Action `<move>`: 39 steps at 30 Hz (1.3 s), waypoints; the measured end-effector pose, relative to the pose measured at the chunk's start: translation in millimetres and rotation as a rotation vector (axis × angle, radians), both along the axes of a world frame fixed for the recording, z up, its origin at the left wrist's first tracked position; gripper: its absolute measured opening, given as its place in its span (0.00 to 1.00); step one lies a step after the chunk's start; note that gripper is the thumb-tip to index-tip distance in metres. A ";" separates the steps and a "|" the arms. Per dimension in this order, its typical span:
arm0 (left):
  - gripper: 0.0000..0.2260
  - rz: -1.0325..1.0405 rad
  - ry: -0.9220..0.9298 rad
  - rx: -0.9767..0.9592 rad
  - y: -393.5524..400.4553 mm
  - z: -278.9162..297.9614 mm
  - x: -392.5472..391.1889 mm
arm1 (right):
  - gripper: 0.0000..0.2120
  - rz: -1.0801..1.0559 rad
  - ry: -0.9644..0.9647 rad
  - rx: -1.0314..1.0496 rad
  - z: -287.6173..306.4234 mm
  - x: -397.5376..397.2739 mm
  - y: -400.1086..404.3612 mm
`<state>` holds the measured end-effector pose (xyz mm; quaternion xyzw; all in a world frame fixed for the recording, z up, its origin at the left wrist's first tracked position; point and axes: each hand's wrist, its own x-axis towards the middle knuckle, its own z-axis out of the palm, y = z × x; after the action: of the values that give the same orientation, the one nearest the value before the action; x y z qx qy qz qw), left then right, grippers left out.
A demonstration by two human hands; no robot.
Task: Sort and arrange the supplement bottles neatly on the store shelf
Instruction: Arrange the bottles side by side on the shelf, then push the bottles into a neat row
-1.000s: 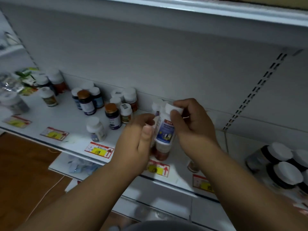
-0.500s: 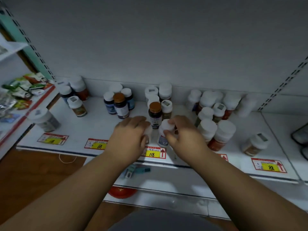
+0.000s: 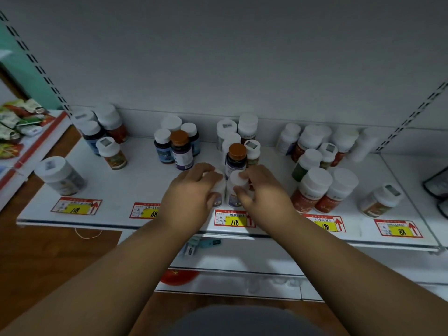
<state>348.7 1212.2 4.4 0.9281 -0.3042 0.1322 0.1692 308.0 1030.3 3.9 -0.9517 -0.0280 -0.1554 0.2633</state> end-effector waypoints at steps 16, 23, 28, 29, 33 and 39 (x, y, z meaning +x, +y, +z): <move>0.16 0.018 -0.143 -0.128 -25.2 42.7 -18.0 | 0.16 -0.021 -0.175 0.004 38.4 -15.9 -23.3; 0.11 -0.113 -0.181 -0.233 -106.7 59.7 -26.7 | 0.06 -0.077 -0.442 0.027 62.3 -25.7 -100.4; 0.12 -0.183 -0.163 -0.297 -177.8 57.7 -26.1 | 0.08 -0.154 -0.312 0.027 65.0 -22.7 -181.8; 0.13 -0.181 -0.115 -0.312 -193.5 57.8 -26.4 | 0.08 -0.169 -0.283 0.012 65.8 -20.3 -200.8; 0.11 -0.158 -0.079 -0.294 -247.7 59.4 -25.8 | 0.12 -0.192 -0.183 -0.014 67.9 -5.7 -264.5; 0.12 -0.098 -0.027 -0.280 -297.8 53.1 -25.3 | 0.20 -0.241 0.227 -0.177 40.7 40.8 -325.1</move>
<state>323.3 914.4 57.6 0.8777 -0.3299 0.1774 0.2989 348.8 705.2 44.6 -0.9790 0.1027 -0.0746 0.1595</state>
